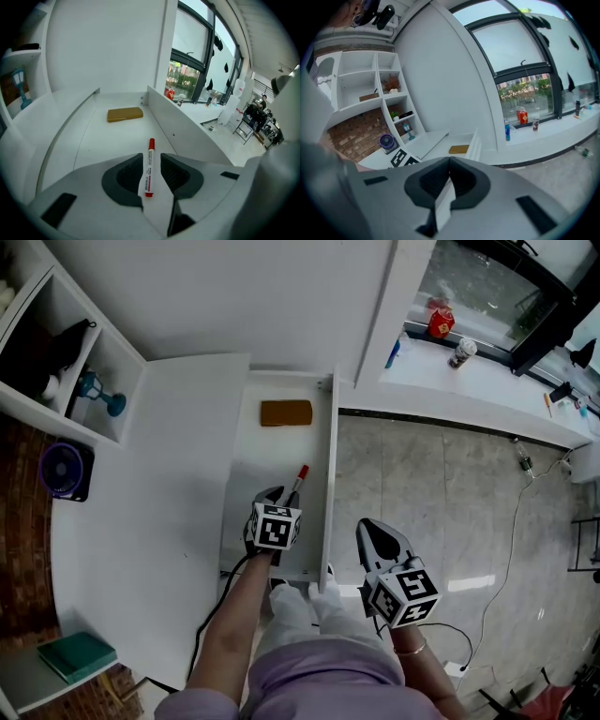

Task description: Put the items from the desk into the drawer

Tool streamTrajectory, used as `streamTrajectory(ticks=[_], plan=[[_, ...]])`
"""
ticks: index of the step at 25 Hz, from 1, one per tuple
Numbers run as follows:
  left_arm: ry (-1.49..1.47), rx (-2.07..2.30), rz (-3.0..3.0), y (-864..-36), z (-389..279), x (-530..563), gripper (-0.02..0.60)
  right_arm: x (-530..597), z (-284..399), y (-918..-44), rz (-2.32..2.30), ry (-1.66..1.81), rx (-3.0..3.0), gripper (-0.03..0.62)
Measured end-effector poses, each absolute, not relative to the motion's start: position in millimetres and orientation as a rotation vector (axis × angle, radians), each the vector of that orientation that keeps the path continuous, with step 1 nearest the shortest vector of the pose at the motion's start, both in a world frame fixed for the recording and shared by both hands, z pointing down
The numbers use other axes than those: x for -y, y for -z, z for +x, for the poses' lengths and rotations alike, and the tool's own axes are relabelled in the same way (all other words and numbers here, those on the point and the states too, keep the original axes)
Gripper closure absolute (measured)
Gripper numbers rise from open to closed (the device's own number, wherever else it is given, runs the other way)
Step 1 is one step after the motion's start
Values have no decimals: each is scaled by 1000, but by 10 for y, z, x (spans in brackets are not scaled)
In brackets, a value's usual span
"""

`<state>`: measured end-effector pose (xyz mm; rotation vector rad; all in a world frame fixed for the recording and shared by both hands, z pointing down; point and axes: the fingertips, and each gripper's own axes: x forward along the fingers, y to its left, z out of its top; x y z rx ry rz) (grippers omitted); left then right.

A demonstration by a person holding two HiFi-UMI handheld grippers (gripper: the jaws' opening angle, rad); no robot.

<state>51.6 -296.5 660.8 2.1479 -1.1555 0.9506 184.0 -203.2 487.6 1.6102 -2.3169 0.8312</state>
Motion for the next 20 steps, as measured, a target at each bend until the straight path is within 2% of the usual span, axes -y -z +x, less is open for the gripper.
streamTrajectory(ticks=[20], plan=[[-597, 1405, 2218, -5340, 30, 2631, 555, 1923, 1579, -4608, 1554, -737, 2423, 591]])
